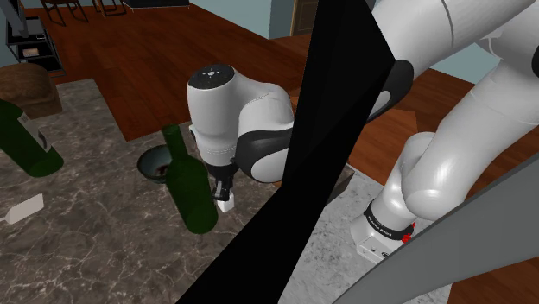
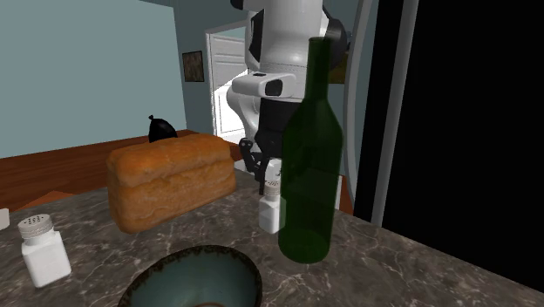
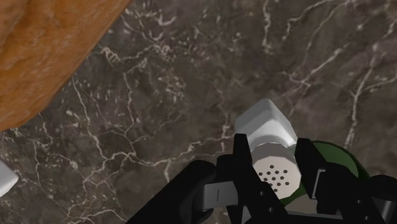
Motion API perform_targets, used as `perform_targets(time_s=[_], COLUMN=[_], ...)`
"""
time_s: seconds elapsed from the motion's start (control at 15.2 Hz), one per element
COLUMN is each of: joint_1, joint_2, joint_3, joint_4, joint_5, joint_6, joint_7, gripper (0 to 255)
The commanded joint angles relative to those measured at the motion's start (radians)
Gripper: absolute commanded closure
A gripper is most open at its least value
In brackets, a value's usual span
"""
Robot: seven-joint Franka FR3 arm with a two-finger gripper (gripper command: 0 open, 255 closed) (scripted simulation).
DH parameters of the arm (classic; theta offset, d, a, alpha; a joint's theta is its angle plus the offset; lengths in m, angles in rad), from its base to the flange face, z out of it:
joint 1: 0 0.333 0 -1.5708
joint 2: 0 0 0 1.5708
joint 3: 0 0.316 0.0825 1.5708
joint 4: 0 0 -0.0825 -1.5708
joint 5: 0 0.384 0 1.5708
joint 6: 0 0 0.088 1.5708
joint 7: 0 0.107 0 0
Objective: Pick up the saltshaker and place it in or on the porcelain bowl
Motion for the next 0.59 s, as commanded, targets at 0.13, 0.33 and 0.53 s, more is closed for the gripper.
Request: perform_targets(time_s=[0.13,0.33,0.53], joint_1=[0.0,0.002,0.003], joint_2=[-0.008,-0.033,-0.055], joint_3=[-0.002,-0.005,-0.009], joint_4=[0.005,0.025,0.046], joint_5=[0.006,0.021,0.034], joint_6=[-0.014,-0.055,-0.096], joint_7=[-0.006,-0.02,-0.033], gripper=[255,255,255])
